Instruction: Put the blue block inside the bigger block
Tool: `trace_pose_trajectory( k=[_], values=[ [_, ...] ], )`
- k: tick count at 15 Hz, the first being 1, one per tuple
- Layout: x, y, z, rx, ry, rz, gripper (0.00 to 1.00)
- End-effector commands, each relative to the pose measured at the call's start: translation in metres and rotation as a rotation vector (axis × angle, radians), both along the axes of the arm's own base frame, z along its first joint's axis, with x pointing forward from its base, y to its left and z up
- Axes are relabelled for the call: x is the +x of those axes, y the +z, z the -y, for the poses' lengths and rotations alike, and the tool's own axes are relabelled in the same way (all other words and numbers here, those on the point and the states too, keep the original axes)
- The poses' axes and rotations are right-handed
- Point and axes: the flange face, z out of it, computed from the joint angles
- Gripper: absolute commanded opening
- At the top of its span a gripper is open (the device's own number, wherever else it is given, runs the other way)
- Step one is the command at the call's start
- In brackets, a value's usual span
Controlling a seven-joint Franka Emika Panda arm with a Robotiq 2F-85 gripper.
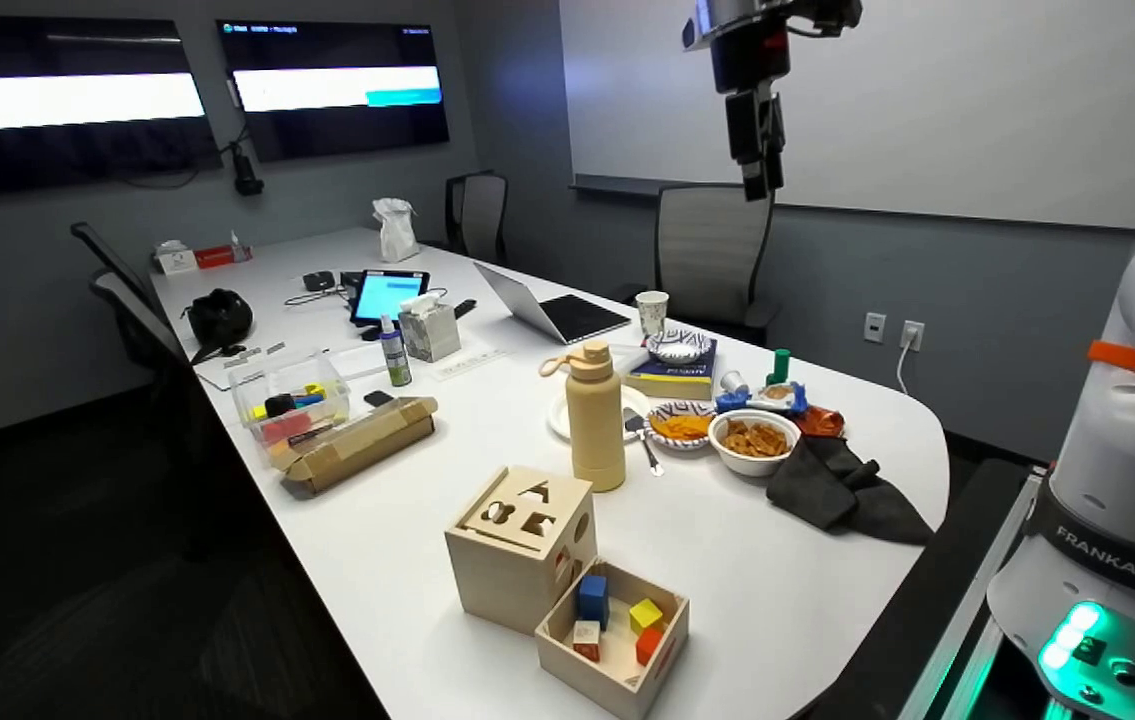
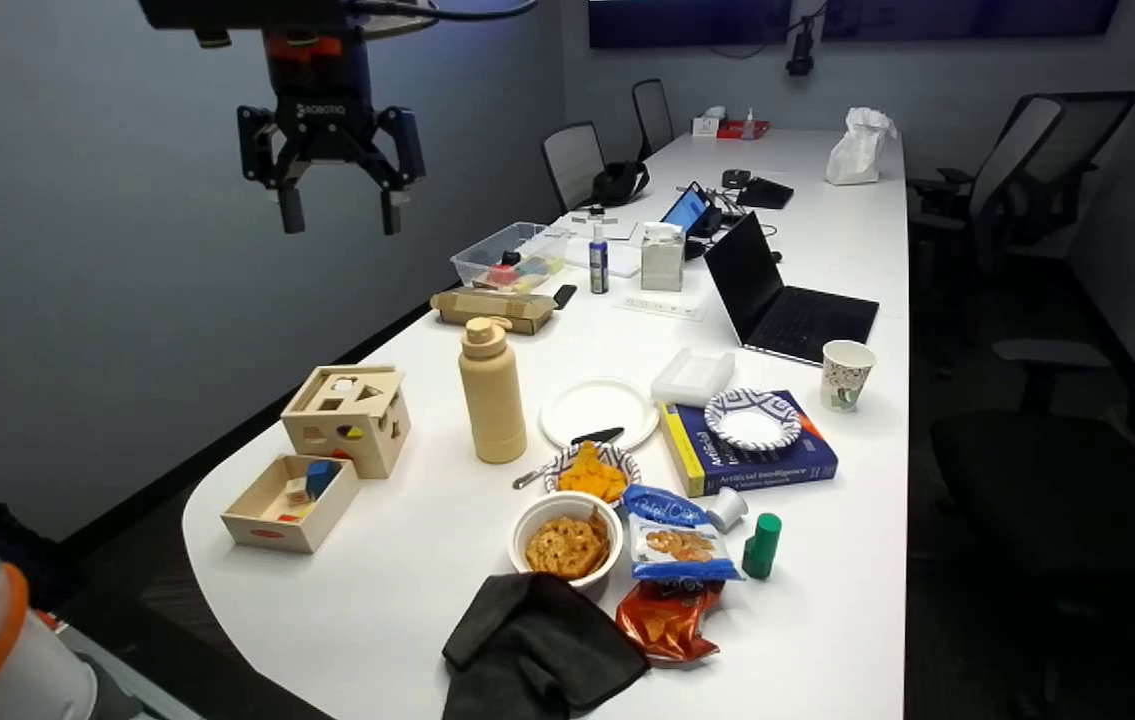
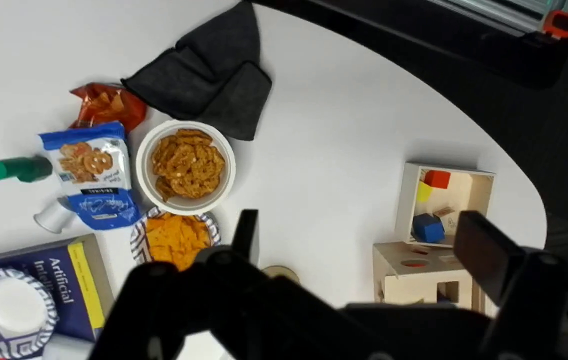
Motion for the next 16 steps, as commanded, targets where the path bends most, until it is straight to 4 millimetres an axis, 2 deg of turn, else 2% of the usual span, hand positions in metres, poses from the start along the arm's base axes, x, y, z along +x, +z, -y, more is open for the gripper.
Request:
trace_pose_trajectory(
  k=[1, 5, 8, 12, 16],
  values=[
    [0.015, -0.044, -0.066, -0.011, 0.07, 0.036, 1.0],
    [0.027, -0.101, -0.131, 0.072, 0.128, 0.095, 1.0],
    [0.032, -0.15, -0.165, 0.16, 0.148, 0.088, 1.0],
    [0.034, -0.214, -0.195, 0.233, 0.091, 0.048, 1.0],
    [0.033, -0.264, -0.211, 0.27, 0.035, 0.042, 1.0]
  ],
)
